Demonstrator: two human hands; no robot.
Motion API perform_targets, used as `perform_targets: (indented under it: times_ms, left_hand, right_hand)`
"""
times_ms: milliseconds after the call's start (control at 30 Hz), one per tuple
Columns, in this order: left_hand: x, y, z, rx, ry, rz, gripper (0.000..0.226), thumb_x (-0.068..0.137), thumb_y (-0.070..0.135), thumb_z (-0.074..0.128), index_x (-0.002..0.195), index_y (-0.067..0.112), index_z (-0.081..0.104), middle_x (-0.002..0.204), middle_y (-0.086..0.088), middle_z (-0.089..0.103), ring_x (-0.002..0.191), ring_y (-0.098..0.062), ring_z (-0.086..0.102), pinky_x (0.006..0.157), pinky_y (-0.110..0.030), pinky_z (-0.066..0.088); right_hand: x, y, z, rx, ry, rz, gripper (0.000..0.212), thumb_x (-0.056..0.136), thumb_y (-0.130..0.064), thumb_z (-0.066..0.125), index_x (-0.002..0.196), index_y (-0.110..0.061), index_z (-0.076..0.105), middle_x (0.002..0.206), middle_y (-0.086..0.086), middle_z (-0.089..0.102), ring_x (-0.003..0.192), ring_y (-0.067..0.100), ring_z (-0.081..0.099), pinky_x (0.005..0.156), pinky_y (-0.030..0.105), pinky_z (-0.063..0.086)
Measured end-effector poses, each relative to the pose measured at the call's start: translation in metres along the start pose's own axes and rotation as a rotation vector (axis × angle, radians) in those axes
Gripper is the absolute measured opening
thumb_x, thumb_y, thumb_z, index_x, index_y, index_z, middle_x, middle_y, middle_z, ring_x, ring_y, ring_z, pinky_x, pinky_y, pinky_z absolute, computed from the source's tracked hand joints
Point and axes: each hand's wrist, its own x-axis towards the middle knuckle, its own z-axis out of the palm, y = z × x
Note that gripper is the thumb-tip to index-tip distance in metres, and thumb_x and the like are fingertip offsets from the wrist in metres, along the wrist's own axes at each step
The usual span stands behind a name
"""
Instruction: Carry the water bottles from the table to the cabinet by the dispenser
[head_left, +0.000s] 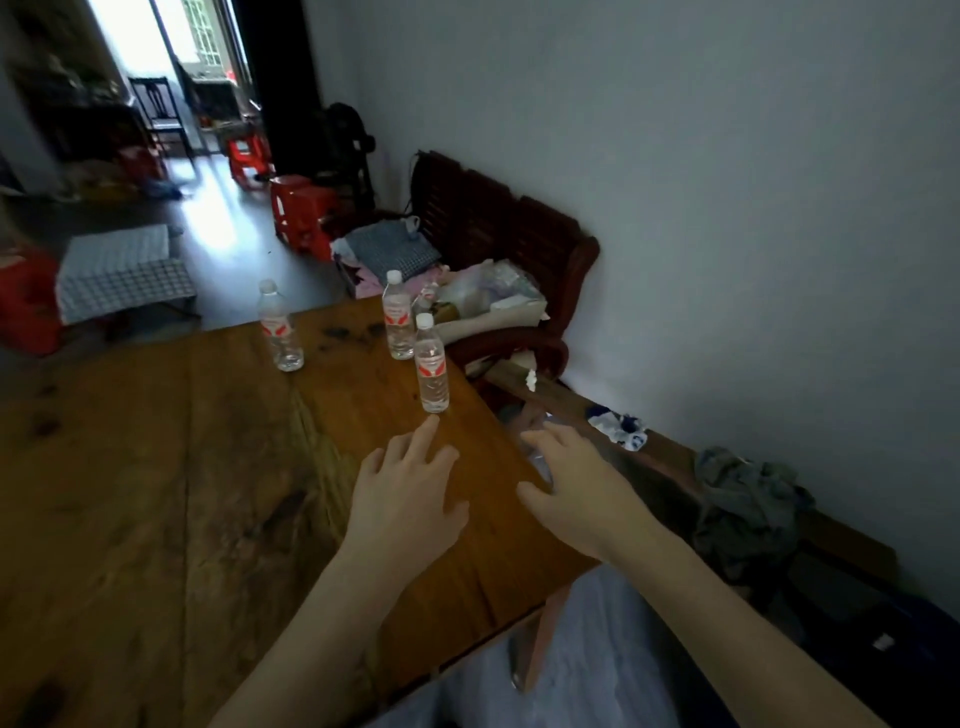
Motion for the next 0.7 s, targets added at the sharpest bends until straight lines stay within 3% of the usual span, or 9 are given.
perform_targets:
  times_ms: [333, 533, 700]
  left_hand:
    - [0.126, -0.034, 0.014, -0.035, -0.05, -0.051, 0.06, 0.097, 0.053, 0.054, 0.152, 0.033, 0.037, 0.171, 0.0, 0.01, 0.156, -0.026, 0.018, 0.123, -0.049, 0.024]
    - [0.169, -0.043, 0.039, -0.054, -0.133, -0.067, 0.06, 0.097, 0.051, 0.056, 0.151, 0.031, 0.039, 0.17, -0.001, 0.013, 0.155, -0.027, 0.021, 0.122, -0.05, 0.025]
    - [0.195, -0.056, 0.062, -0.079, -0.173, -0.103, 0.06, 0.096, 0.051, 0.057, 0.149, 0.03, 0.041, 0.17, -0.001, 0.014, 0.154, -0.028, 0.023, 0.12, -0.05, 0.028]
  right_hand:
    - [0.141, 0.02, 0.012, -0.03, -0.059, -0.02, 0.061, 0.094, -0.041, 0.054, 0.15, -0.029, 0.033, 0.16, -0.002, 0.026, 0.145, 0.021, 0.028, 0.112, 0.05, 0.037]
    - [0.186, 0.038, 0.039, -0.075, -0.137, 0.008, 0.059, 0.094, -0.042, 0.054, 0.148, -0.028, 0.035, 0.158, 0.0, 0.031, 0.142, 0.021, 0.034, 0.113, 0.043, 0.035]
    - [0.221, 0.048, 0.061, 0.007, -0.223, -0.009, 0.06, 0.094, -0.039, 0.056, 0.149, -0.026, 0.036, 0.157, 0.0, 0.032, 0.141, 0.021, 0.036, 0.11, 0.047, 0.041]
